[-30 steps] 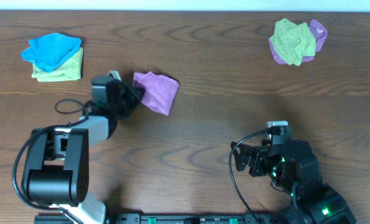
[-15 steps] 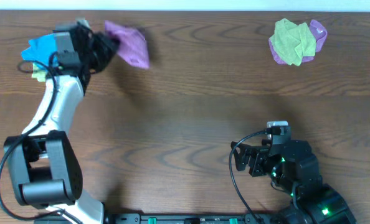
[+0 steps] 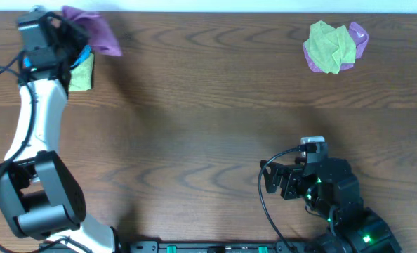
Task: Fold the cloth
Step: 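Carry the purple cloth with the left gripper onto the blue-green stack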
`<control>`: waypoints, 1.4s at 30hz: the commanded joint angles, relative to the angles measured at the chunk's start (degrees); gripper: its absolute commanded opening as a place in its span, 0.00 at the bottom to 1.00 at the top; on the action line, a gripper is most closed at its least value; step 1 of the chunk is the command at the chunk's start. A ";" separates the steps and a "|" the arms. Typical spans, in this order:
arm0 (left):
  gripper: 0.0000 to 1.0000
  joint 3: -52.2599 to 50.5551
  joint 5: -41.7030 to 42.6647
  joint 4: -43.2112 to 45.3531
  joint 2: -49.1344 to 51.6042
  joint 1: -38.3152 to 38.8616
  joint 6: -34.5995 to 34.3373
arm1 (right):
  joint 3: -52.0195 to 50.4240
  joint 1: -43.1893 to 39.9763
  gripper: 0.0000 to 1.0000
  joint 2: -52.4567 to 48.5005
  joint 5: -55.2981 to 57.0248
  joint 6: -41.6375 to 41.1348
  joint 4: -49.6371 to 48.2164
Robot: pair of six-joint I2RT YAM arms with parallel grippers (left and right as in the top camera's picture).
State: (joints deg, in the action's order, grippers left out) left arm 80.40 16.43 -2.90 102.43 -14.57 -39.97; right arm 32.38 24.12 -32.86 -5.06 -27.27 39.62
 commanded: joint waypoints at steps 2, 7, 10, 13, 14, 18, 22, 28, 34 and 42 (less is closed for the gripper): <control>0.06 1.27 -2.01 1.38 -0.35 -2.60 1.49 | -0.35 -0.52 0.99 0.24 0.76 -0.96 0.04; 0.05 1.27 -1.81 4.24 3.30 -2.99 1.42 | -0.35 -0.52 0.99 0.24 0.76 -0.96 0.04; 0.06 1.27 -1.88 7.10 5.38 -2.99 1.40 | -0.35 -0.52 0.99 0.24 0.76 -0.96 0.04; 0.06 1.27 -2.73 10.75 7.54 -3.21 1.18 | -0.35 -0.52 0.99 0.24 0.76 -0.96 0.04; 0.06 1.36 -3.15 12.33 8.44 -3.21 1.16 | -0.35 -0.52 0.99 0.24 0.76 -0.96 0.04; 0.06 2.38 -3.96 14.23 11.19 -3.21 0.74 | -0.35 -0.52 0.99 0.24 0.76 -0.96 0.02; 0.06 3.74 -4.66 15.47 14.05 -3.43 0.76 | -0.35 -0.52 0.99 0.24 0.76 -0.96 0.04; 0.06 4.63 -6.99 18.29 16.35 -4.15 1.01 | -0.35 -0.52 0.99 0.24 0.76 -0.96 0.02; 0.06 4.63 -8.52 18.12 17.49 -5.38 1.09 | -0.35 -0.52 0.99 0.24 0.76 -0.96 0.04; 0.06 4.61 -9.51 14.69 17.90 -6.51 1.29 | -0.35 -0.52 0.99 0.24 0.76 -0.96 0.04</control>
State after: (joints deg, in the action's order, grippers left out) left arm 83.35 8.43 12.25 118.89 -20.62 -39.99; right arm 32.38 24.12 -32.86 -5.04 -27.27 39.62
